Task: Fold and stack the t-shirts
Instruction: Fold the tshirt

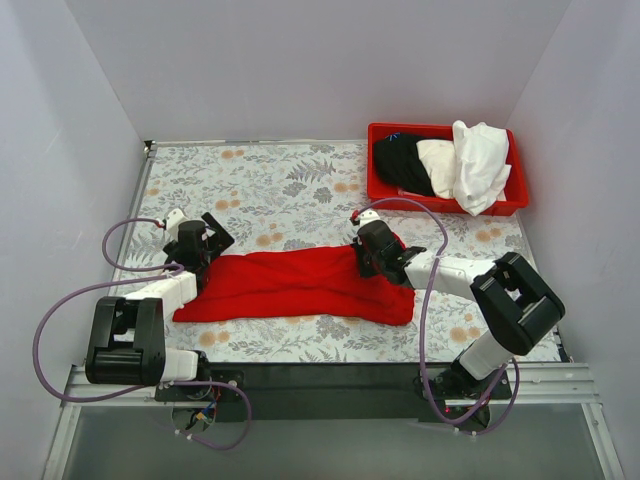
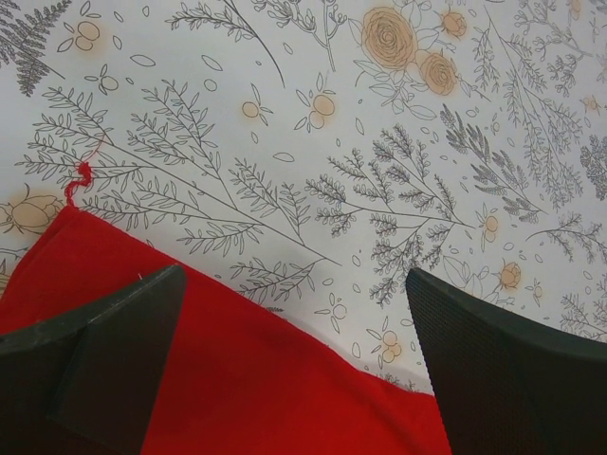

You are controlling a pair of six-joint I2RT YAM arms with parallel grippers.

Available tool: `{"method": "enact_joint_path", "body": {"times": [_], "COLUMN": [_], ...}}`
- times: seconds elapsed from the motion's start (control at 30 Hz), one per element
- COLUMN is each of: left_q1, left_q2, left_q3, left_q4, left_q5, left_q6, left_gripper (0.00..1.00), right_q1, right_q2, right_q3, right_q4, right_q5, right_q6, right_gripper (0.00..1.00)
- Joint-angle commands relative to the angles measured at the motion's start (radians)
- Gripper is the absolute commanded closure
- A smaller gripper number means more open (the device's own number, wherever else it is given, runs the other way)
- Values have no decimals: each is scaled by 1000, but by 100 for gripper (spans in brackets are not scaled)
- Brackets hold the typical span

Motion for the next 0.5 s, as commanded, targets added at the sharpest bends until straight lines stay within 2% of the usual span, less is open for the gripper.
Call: {"method": "enact_joint_path", "body": {"times": [0.0, 0.23, 0.47], "left_q1": [-1, -2, -1], "left_q2": [-36, -9, -7], "left_q3": [15, 27, 41], "left_q4": [-5, -14, -34], "left_q5": [-25, -41, -69], "left_q6": [15, 14, 23], "left_gripper": [5, 5, 2], "right_q1": [-2, 24, 128], "right_q2": [-41, -182, -266], "right_q3": [-12, -63, -110], "right_q4": [-23, -47, -95], "right_q5": [-18, -32, -55], "right_q6": [16, 32, 87], "right_gripper": [99, 99, 99]}}
